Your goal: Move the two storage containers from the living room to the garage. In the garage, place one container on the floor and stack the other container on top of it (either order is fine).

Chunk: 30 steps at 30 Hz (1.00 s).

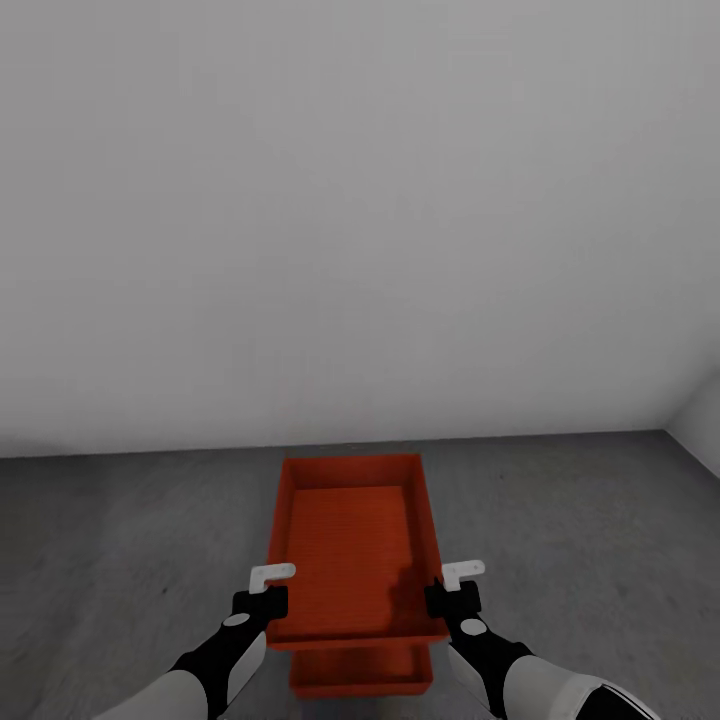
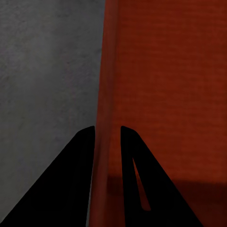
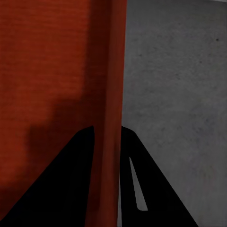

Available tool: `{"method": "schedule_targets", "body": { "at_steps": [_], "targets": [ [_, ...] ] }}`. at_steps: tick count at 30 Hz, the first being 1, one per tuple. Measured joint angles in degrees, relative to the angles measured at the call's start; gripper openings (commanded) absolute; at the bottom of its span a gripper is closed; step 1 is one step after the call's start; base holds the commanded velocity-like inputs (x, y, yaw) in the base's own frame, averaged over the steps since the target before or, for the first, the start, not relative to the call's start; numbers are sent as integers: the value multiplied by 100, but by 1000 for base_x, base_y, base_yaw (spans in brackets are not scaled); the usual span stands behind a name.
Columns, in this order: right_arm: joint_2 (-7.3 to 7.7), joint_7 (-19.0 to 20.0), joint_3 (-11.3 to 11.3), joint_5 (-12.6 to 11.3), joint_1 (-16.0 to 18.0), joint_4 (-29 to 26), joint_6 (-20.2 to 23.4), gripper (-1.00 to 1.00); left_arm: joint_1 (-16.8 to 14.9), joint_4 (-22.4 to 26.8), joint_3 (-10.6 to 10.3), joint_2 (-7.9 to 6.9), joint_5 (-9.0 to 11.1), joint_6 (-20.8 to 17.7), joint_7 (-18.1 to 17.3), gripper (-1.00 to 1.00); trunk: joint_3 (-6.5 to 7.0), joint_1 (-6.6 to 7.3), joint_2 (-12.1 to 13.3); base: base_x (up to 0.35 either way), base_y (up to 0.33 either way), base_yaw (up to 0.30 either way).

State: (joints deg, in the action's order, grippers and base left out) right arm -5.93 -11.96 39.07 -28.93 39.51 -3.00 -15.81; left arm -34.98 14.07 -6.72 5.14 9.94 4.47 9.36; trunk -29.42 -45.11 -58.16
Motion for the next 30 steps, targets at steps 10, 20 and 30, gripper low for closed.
{"method": "schedule_targets", "body": {
  "at_steps": [10,20,30],
  "targets": [
    [0,0,0,4,0,0,0,-100,2,0,3,0,0,3,-1,-100,-93,0,0,0,0,0],
    [0,-1,0,4,0,-1,0,-100,1,0,2,0,0,3,-1,-100,-185,0,0,0,0,0],
    [0,-2,-1,7,0,-2,0,-100,2,0,4,-1,0,6,-2,-100,-278,0,0,0,0,0]
  ]
}}
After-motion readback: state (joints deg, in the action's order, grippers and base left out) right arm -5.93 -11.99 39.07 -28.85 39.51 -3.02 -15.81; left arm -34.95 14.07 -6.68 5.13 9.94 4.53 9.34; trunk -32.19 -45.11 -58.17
